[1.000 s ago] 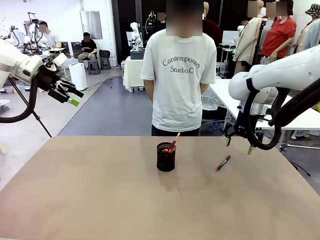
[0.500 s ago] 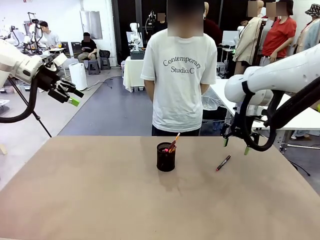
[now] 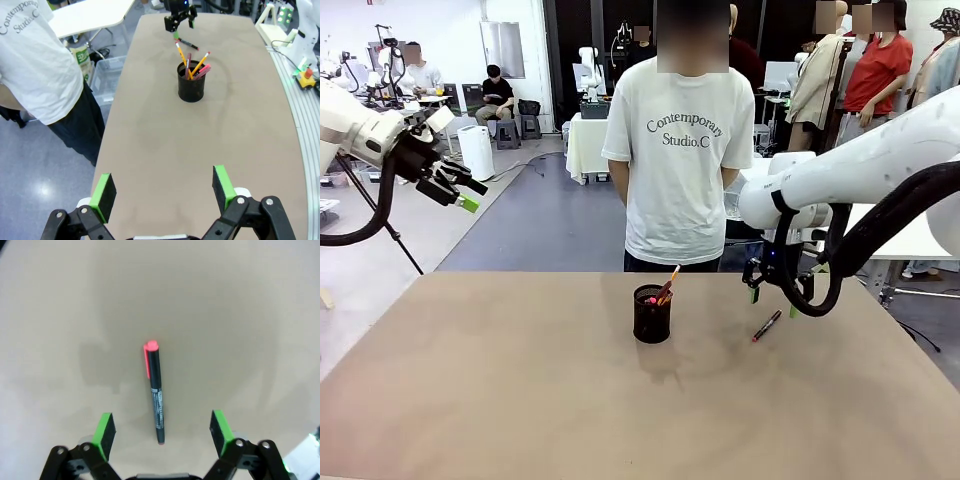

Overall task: Place the pens into the pen holder.
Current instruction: Pick up a writing instrument from the table and place it into the Pen holder.

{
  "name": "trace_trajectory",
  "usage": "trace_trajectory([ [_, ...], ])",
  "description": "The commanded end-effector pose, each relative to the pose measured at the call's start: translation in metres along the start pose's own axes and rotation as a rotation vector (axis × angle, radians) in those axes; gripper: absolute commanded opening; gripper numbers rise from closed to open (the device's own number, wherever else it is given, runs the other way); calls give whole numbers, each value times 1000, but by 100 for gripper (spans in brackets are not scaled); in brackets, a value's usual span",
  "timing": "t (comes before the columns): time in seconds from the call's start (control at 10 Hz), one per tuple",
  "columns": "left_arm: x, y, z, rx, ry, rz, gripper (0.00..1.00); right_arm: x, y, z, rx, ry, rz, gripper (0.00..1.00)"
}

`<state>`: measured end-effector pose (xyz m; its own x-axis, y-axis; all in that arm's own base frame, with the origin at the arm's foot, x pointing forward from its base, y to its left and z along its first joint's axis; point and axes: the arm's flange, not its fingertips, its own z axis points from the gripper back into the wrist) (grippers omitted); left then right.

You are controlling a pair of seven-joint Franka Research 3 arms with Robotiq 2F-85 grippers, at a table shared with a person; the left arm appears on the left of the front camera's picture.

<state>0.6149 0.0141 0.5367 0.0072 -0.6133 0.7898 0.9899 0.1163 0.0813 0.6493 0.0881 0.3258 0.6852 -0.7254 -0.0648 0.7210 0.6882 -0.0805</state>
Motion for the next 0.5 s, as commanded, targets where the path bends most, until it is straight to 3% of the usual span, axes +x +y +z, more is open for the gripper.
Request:
trace_trajectory([
  [0.0,0,0,2,9,1,-4,100,-2,-2,-11,1,-59,-48,100],
  [0.4,0,0,2,9,1,-4,100,1,-9,-32,91,-35,-50,100],
])
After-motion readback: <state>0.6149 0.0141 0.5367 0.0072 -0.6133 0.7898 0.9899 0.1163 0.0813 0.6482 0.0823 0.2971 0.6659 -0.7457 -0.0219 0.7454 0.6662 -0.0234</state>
